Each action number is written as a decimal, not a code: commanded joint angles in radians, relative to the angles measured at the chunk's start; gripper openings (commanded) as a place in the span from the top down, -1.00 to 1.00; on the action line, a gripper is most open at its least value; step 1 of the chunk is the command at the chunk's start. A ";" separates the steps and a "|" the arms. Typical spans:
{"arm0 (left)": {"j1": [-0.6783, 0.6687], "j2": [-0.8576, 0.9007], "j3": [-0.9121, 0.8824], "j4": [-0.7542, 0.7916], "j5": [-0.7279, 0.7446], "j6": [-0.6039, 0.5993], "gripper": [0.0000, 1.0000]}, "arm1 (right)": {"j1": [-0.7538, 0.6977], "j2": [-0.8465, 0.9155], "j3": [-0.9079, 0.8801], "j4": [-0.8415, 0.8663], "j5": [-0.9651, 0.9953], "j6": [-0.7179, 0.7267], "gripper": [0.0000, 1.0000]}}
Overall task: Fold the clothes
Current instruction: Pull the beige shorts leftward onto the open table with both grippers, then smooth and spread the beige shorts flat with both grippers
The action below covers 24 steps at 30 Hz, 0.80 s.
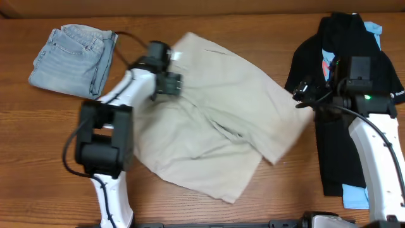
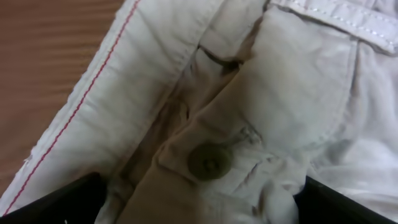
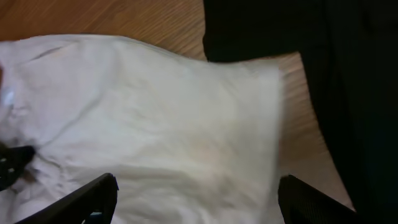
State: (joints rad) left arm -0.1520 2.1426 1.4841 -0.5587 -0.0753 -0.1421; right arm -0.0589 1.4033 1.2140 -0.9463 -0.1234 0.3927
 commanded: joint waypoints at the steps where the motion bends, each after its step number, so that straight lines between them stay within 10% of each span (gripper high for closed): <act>1: 0.112 0.062 -0.044 -0.075 0.034 -0.053 -1.00 | 0.007 0.050 -0.025 0.047 -0.092 -0.051 -0.72; 24: 0.184 -0.028 0.451 -0.718 0.129 -0.064 -1.00 | 0.475 0.192 -0.243 0.074 -0.080 -0.056 -0.40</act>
State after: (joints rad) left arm 0.0345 2.1857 1.8774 -1.2675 0.0349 -0.1848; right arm 0.3893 1.5997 1.0309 -0.9058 -0.2291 0.2962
